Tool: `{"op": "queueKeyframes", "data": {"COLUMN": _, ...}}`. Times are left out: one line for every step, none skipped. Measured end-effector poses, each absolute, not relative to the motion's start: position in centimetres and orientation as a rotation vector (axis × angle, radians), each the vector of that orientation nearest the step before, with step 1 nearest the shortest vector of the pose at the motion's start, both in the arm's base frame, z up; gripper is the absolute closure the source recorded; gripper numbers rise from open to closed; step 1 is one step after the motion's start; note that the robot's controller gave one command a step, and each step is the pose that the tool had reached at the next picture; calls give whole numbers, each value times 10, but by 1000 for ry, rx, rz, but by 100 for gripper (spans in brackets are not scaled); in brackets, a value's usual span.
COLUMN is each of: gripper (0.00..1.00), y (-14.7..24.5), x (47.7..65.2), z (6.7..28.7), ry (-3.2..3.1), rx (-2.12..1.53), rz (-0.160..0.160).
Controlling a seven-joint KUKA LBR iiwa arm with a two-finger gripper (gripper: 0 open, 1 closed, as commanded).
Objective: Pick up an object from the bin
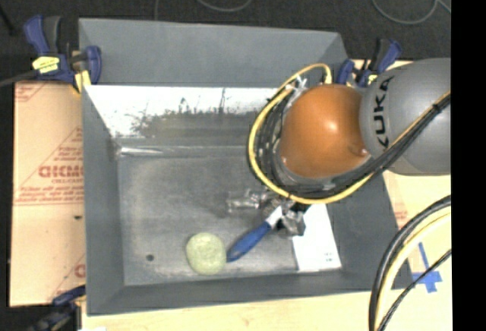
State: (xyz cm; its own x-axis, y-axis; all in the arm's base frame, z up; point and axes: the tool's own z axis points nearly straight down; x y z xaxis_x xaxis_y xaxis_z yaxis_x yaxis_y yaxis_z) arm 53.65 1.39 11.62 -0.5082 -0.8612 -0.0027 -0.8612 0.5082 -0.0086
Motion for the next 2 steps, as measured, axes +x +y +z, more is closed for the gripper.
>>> {"op": "queueKeyframes", "data": {"gripper": 100, "y": 60, "x": 545, "z": 70, "ry": 2704, "rx": -1595, "rz": 2}}
{"op": "queueKeyframes", "data": {"gripper": 100, "y": 60, "x": 545, "z": 70, "ry": 2704, "rx": -1595, "rz": 2}}
